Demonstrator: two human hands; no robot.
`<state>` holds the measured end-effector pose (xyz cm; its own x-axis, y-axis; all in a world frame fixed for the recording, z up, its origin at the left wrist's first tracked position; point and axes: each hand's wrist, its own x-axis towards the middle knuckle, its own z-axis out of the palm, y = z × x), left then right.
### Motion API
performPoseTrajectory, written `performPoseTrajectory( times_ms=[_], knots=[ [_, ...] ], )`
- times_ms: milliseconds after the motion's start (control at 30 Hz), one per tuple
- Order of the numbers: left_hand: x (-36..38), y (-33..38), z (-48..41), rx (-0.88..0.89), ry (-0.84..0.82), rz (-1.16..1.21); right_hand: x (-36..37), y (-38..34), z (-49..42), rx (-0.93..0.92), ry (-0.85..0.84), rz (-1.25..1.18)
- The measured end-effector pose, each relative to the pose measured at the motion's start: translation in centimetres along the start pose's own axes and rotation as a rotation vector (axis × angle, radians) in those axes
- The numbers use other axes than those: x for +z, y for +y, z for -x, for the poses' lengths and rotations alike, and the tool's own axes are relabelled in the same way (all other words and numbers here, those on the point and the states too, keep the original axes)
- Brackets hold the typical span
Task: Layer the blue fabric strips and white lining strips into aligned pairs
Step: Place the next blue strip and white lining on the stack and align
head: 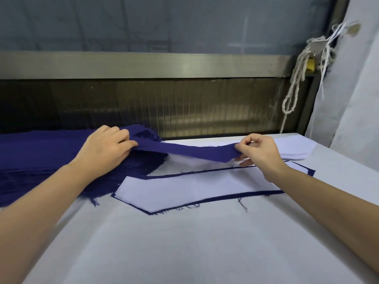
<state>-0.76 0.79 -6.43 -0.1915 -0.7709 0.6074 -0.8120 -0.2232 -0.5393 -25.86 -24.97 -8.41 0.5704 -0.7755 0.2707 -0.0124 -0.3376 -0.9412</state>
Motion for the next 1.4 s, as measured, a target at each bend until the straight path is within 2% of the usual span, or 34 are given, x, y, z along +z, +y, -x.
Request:
performPoseTrajectory(
  times_ms=[200, 500, 700, 833, 1033, 1400],
  knots=[
    [-0.8, 1.1, 0.7, 0.035, 0.020, -0.035, -2.5, 1.5, 0.0, 0.021, 0.063, 0.050],
    [-1.9, 3.6, 2.8, 0.185, 0.069, -0.038, -4.7, 2.5, 0.0, -0.128, 0.142, 0.391],
    [-2.3, 3.5, 3.8, 0.139, 0.073, -0.071, -6.3, 2.8, 0.8, -0.126, 0.031, 0.698],
    [-2.6, 3.0, 4.4, 0.040, 0.035, -0.103, -7.1, 3.2, 1.4, -0.237, -0.073, 0.937],
    [-3.0, 3.0, 5.0, -0.100, 0.003, -0.121, -7.3, 3.2, 1.6, -0.234, -0.071, 0.986],
    [-2.8, 3.4, 4.5, -0.074, 0.060, -0.108, -7.5, 3.3, 0.9, -0.249, 0.049, 0.929]
  ],
)
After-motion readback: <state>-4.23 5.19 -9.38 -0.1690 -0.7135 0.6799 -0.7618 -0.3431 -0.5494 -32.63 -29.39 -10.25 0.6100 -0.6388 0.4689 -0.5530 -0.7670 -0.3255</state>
